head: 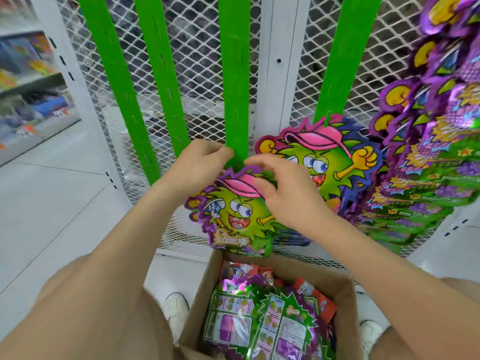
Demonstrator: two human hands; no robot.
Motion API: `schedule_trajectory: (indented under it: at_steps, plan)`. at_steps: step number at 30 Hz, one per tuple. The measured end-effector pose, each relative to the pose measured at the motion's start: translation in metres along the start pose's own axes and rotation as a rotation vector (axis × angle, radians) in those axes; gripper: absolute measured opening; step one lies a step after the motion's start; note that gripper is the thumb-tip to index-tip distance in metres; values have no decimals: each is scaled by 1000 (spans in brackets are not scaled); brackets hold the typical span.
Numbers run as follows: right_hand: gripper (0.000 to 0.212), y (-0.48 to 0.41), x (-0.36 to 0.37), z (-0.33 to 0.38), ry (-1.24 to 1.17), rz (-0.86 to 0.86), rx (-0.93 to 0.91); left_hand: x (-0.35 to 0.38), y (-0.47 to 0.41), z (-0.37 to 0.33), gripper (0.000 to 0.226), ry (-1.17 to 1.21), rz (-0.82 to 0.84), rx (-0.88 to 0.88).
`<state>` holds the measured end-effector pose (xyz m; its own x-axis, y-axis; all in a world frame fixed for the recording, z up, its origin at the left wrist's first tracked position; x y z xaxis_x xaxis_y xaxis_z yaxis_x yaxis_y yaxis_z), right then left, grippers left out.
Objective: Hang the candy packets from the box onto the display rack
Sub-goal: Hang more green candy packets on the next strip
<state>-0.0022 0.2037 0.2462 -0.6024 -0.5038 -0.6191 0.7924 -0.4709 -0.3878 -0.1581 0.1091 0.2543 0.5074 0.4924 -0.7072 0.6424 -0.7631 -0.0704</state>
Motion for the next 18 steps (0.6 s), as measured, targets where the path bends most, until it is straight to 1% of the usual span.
schedule_trajectory:
  at_steps: [1, 3, 5, 7, 9, 11, 15, 18]
  plan:
    - [29, -2, -1, 5, -33, -79, -11, -2, 4, -1, 46, -38, 26, 9]
    - [25, -5, -1, 10, -94, -179, -8, -6, 14, -3, 46, -29, 62, 20]
    - [20, -8, 1, 10, -149, -230, 31, -10, 21, -2, 45, 17, 105, 32]
    - [17, -9, 3, 12, -152, -269, 46, -11, 26, 0, 44, 65, 130, 38]
    - [15, -9, 6, 15, -127, -290, 49, -11, 26, 3, 45, 104, 123, 49]
    - [14, -10, 7, 20, -102, -301, 37, -11, 26, 5, 47, 86, 103, 79]
    - [12, -14, 3, 25, -37, -298, 17, -9, 25, 13, 38, 116, 104, 47]
    - [11, -19, 1, 27, -5, -276, 22, -8, 25, 12, 36, 155, 117, 24]
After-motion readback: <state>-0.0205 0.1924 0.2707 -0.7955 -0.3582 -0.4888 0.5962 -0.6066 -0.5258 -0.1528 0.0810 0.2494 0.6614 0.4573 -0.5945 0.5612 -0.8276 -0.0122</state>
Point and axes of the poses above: each hand's wrist, its own y-axis away from the middle knuckle, its own x-axis out of the palm, z = x × y, the point moved 6 cm from there along -y, towards the middle knuckle, and after that the axes turned 9 degrees about -y, right-handed, at the moved point
